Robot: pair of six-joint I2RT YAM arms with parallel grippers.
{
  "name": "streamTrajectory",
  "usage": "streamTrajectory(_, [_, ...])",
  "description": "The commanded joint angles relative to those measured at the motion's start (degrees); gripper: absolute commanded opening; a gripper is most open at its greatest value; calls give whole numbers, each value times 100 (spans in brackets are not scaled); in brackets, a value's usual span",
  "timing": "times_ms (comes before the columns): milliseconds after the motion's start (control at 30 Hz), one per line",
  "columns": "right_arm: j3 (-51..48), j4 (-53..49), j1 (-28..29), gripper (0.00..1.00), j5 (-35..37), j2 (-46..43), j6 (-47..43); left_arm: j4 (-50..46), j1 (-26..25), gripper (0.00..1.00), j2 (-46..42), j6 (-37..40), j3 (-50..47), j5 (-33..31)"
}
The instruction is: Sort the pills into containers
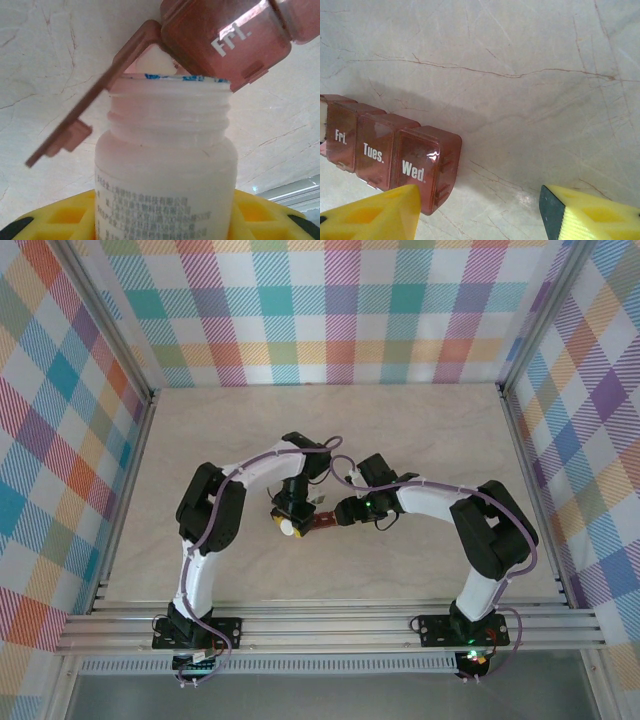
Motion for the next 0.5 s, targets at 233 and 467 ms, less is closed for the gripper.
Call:
streamTrajectory(233, [28,-66,79,66,-144,52,-33,626,-2,0,-561,-236,-617,203])
streamTrajectory(467, [28,-74,83,66,-135,16,-39,1171,0,0,-896,-387,-1106,212])
